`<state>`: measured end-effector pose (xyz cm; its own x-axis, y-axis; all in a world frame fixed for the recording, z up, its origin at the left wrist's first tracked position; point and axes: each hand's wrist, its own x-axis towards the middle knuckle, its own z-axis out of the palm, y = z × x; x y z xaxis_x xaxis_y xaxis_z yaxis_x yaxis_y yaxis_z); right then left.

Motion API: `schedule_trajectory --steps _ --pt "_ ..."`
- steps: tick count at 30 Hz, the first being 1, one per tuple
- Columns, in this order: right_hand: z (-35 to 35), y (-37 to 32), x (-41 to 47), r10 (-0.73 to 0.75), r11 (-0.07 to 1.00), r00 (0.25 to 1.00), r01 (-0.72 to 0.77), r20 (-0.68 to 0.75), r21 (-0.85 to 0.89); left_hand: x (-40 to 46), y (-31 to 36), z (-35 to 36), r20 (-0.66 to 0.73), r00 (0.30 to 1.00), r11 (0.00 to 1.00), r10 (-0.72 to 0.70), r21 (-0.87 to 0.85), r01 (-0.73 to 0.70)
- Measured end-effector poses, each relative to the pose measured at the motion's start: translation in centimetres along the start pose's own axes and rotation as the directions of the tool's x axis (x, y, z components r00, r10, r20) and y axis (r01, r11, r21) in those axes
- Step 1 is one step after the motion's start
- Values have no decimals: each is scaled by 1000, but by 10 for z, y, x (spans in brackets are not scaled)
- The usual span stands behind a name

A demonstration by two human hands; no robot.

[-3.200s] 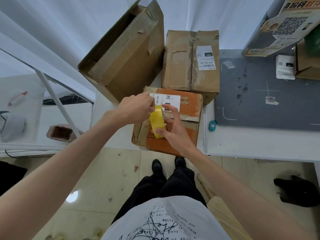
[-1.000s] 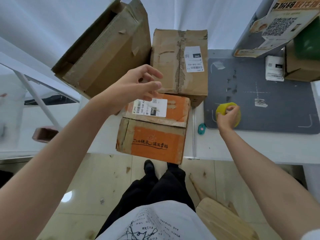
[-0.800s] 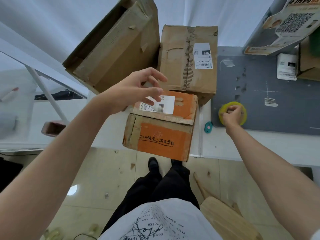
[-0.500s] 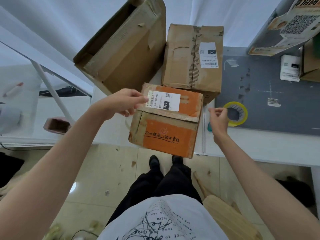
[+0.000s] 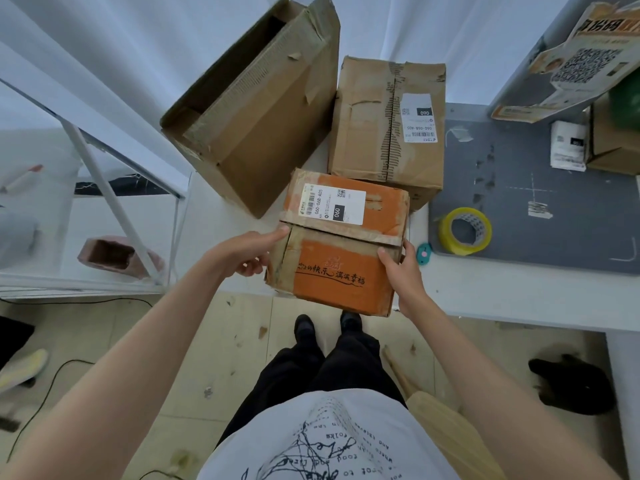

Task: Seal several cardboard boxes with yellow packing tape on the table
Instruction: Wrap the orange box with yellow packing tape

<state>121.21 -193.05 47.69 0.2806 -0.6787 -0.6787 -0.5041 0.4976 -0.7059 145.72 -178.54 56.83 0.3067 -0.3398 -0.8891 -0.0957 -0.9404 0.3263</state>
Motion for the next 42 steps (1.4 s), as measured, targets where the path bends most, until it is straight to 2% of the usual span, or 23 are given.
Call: schedule_trajectory --steps 8,12,15,19,21,25,31,42 --pt "-7 -1 -7 -20 1000 999 20 36 -4 7 -3 -3 -16 1000 996 -26 84 28" --pt "-16 -11 -9 -54 998 998 55 23 -21 4 3 -10 13 1000 990 11 143 -13" --pt "-33 -28 -15 -85 996 996 85 3 -20 -10 16 -20 108 993 980 50 186 -70" --pt "-68 -55 -33 -137 990 991 137 -1 -17 -41 37 -36 311 942 961 127 198 -195" --pt "-83 -72 -41 -166 986 986 166 -5 -25 -57 52 -41 340 926 950 165 198 -242" --pt "-105 -114 -51 -225 972 974 223 -16 -79 -81 88 -54 292 916 930 274 162 -330" --pt "-124 -159 -61 -197 975 980 200 39 -94 -118 139 -79 176 883 892 434 56 -449" --pt "-160 -191 -73 -238 957 967 250 90 -145 -137 165 -90 160 818 830 553 -29 -556"
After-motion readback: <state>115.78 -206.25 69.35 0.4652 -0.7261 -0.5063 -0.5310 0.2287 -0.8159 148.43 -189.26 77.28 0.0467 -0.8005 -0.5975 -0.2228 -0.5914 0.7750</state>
